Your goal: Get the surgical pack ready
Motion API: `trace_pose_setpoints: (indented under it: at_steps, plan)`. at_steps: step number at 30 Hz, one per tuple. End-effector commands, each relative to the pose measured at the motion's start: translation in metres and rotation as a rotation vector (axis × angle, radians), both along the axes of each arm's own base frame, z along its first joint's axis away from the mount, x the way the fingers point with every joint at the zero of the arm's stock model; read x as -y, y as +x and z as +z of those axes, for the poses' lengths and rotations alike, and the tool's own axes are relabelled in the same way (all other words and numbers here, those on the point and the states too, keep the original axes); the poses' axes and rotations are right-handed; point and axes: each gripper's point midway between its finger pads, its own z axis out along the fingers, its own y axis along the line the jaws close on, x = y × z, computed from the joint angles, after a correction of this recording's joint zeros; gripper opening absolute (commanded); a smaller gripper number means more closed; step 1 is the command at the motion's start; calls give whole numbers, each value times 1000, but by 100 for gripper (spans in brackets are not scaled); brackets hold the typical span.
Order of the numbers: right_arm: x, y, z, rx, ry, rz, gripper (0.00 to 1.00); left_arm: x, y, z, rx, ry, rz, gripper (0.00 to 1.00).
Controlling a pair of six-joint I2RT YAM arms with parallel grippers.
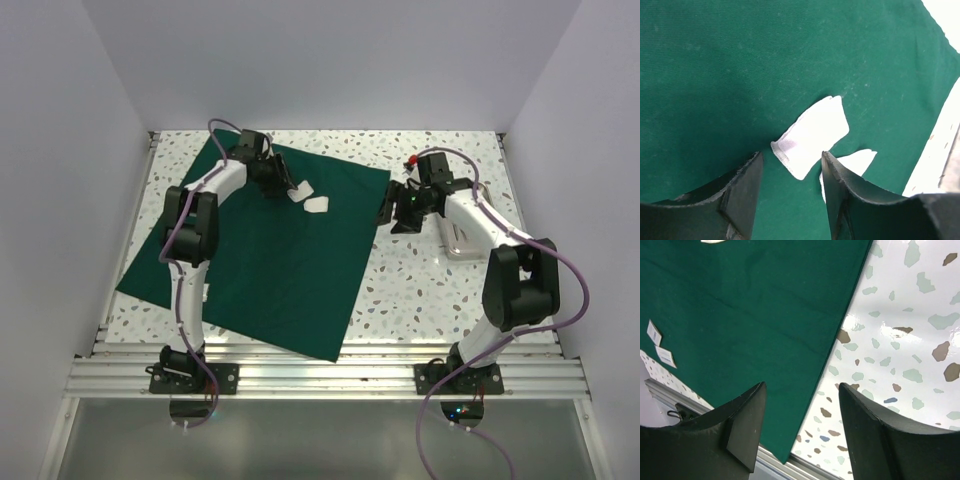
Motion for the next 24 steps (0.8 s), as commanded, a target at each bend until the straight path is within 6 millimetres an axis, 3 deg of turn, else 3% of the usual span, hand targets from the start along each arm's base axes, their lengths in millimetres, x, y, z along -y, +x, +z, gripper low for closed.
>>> trace_pose_setpoints:
  at_steps: [1,7,12,19,24]
  plan:
    - [-3,1,10,49,23,24,63,4,5,-9,-12,-40,31,54]
    - [-2,-2,4,38,24,22,63,6,5,-20,-38,-59,45,50]
    - [-3,-2,0,34,28,23,63,10,4,-22,-39,-75,26,42]
    - [-4,-1,-1,33,31,25,62,9,10,-11,-1,-55,-3,29]
    - [-4,-1,-2,31,30,23,62,9,16,7,37,-48,-17,11]
